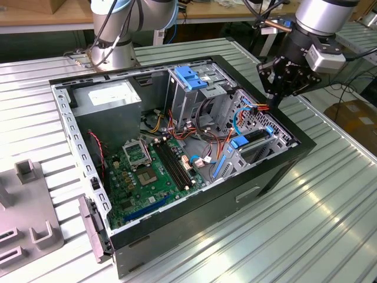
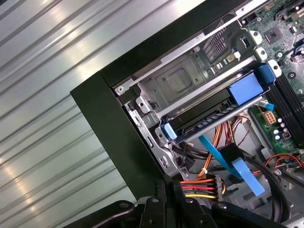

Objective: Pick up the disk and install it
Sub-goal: 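Insert the first disk wire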

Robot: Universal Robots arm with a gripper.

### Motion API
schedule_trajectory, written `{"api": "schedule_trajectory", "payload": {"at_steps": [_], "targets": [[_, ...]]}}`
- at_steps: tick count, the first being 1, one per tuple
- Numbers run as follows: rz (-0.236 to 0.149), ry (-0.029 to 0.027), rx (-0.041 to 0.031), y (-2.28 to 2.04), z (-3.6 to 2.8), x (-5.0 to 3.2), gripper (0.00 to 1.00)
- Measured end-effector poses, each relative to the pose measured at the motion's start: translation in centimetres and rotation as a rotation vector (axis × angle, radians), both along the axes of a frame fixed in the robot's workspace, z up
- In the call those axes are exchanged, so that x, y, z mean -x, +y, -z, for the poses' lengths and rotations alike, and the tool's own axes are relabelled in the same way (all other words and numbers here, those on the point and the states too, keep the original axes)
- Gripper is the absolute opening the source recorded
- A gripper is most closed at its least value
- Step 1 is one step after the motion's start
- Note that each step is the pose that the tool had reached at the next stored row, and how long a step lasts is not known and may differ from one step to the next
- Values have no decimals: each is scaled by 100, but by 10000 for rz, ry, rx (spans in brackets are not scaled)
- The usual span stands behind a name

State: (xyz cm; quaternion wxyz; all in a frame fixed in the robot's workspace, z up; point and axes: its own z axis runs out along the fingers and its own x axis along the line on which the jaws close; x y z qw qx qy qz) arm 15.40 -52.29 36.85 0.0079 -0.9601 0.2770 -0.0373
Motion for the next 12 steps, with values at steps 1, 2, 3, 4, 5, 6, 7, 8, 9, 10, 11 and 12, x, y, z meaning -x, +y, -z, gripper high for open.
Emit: {"api": "schedule_trajectory", "payload": {"at_steps": [1,2,3,4,5,6,7,8,9,10,11,12], "targets": [[44,0,-1,0,1,3,17],[109,0,-1,0,1,5,17],[189,0,-1,0,2,6,17],[292,0,-1,0,2,7,17],[389,0,-1,0,2,8,17],[509,1,-1,0,2,8,17],[615,0,-1,0,2,8,17],[750,0,-1,0,2,8,17],[851,0,-1,0,3,8,17],[978,0,-1,0,3,9,17],[1075,0,-1,1,3,15,17],[1094,0,1,1,2,26,17]]}}
